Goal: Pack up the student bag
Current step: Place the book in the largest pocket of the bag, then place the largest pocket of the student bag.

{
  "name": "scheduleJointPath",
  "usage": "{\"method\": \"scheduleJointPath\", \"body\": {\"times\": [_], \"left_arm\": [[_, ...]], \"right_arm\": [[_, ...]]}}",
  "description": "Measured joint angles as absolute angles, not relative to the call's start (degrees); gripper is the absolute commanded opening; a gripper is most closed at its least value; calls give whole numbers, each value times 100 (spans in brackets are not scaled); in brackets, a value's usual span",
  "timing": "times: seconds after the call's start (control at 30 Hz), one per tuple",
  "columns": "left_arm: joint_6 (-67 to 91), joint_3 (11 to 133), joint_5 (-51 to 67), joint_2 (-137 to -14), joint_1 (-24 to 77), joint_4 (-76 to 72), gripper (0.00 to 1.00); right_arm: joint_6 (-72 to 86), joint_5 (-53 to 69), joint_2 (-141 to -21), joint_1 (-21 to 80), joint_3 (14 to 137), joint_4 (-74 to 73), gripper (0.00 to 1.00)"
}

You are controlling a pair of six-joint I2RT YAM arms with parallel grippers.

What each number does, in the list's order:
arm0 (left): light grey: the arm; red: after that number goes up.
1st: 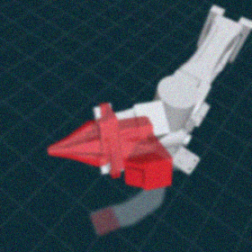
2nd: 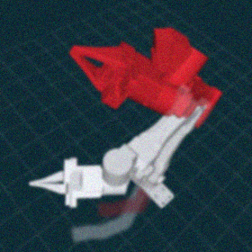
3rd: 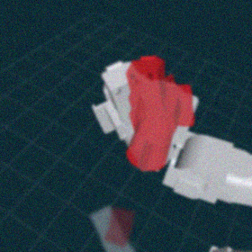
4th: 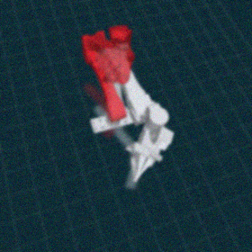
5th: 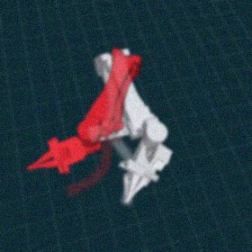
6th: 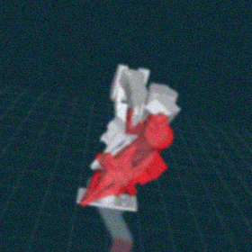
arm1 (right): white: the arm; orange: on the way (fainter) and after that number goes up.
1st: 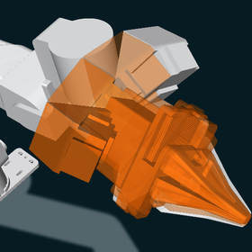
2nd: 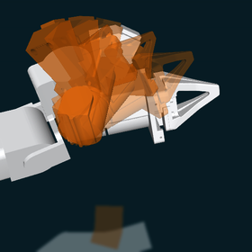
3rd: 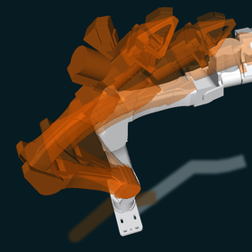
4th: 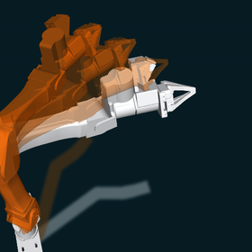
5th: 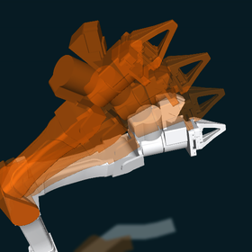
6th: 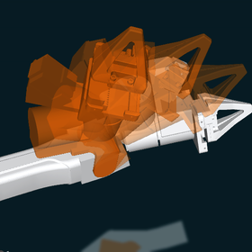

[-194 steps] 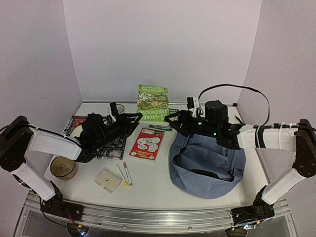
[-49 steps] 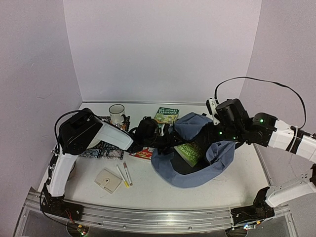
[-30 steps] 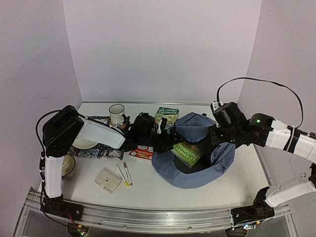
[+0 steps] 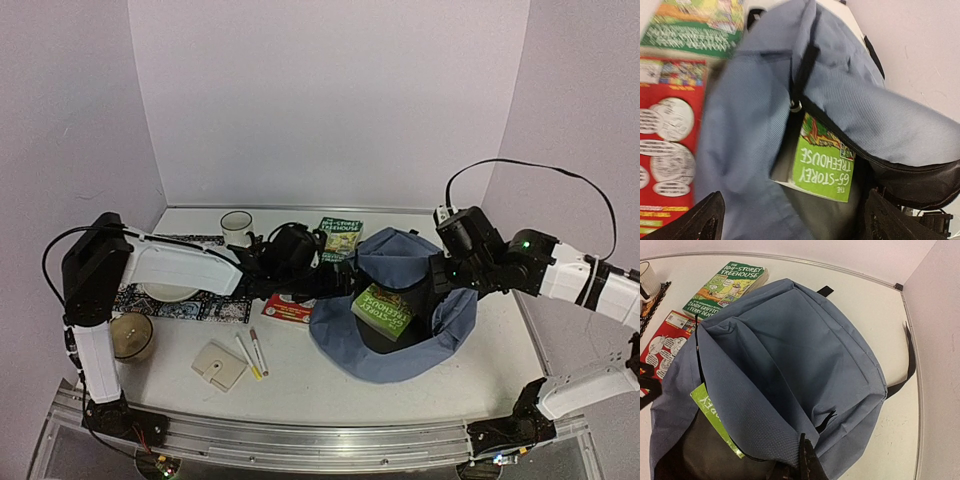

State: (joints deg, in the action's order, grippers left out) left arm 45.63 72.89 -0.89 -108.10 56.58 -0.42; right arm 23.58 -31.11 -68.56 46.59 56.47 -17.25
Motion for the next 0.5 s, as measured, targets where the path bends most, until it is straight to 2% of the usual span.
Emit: {"method": "scheduleJointPath", "body": {"times": [0.2, 0.5], "left_arm": [[4272, 7110, -775, -10294, 5658, 511, 100], [4152, 6772, -1231, -10230, 5643, 1046, 99]], "right_arm": [[2272, -3135, -6641, 4380, 5522, -1852, 7], [2051, -2595, -6261, 4055, 5408, -1991, 40]]}}
